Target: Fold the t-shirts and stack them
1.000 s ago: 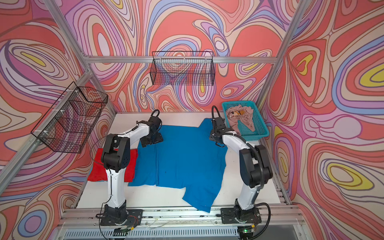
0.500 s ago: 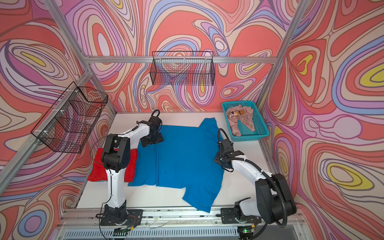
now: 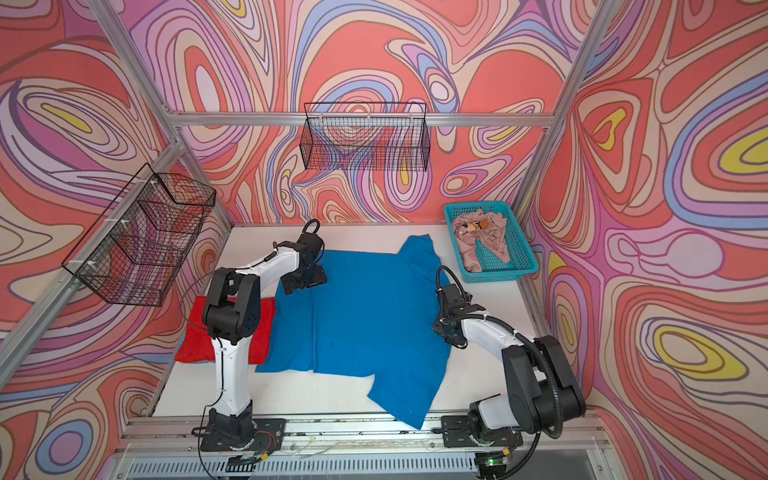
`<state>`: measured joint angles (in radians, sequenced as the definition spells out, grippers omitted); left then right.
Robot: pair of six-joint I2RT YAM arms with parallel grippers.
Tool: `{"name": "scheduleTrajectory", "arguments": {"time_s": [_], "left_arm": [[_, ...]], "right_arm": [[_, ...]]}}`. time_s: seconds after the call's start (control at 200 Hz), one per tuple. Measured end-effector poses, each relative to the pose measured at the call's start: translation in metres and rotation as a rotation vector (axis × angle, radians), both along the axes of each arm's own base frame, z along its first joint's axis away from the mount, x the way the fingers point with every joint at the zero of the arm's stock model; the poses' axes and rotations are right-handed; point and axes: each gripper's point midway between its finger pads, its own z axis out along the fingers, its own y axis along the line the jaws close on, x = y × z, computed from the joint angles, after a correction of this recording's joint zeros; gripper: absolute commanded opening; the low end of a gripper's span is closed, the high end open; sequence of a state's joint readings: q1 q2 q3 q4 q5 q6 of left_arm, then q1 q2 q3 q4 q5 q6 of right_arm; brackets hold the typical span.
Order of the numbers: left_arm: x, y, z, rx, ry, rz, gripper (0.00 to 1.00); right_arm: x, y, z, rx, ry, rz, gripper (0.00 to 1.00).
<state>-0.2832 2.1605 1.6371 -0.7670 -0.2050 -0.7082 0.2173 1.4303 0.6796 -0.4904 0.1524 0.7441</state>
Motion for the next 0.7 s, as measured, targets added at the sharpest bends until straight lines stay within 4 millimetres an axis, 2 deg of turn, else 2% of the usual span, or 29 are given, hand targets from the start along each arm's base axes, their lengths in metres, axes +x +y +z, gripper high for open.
{"name": "scheduleTrajectory", "arguments": {"time_s": [0.125,0.28,0.431,0.541,0.621,0.701], "left_arm": [[-0.002,-0.006,0.000,-0.005,0.003,-0.013,0.97],[-0.004,-0.016,0.000,-0.014,0.003,-0.032,0.99],[-0.009,-0.022,0.000,-0.051,0.015,-0.041,1.00],[-0.015,-0.026,0.004,-0.080,0.020,-0.046,1.00],[-0.021,-0.027,0.017,-0.099,0.009,-0.049,1.00],[-0.025,-0.029,0.038,-0.128,-0.024,-0.048,1.00]], "right_arm": [[0.007,-0.026,0.000,-0.066,0.020,-0.034,0.37],[0.017,-0.040,0.008,-0.148,0.039,-0.011,0.40],[0.024,-0.043,0.022,-0.177,0.025,0.017,0.52],[0.031,-0.044,0.045,-0.193,-0.021,0.035,0.57],[0.038,-0.041,0.063,-0.179,-0.077,0.049,0.60],[0.044,-0.028,0.074,-0.133,-0.117,0.079,0.61]]}}
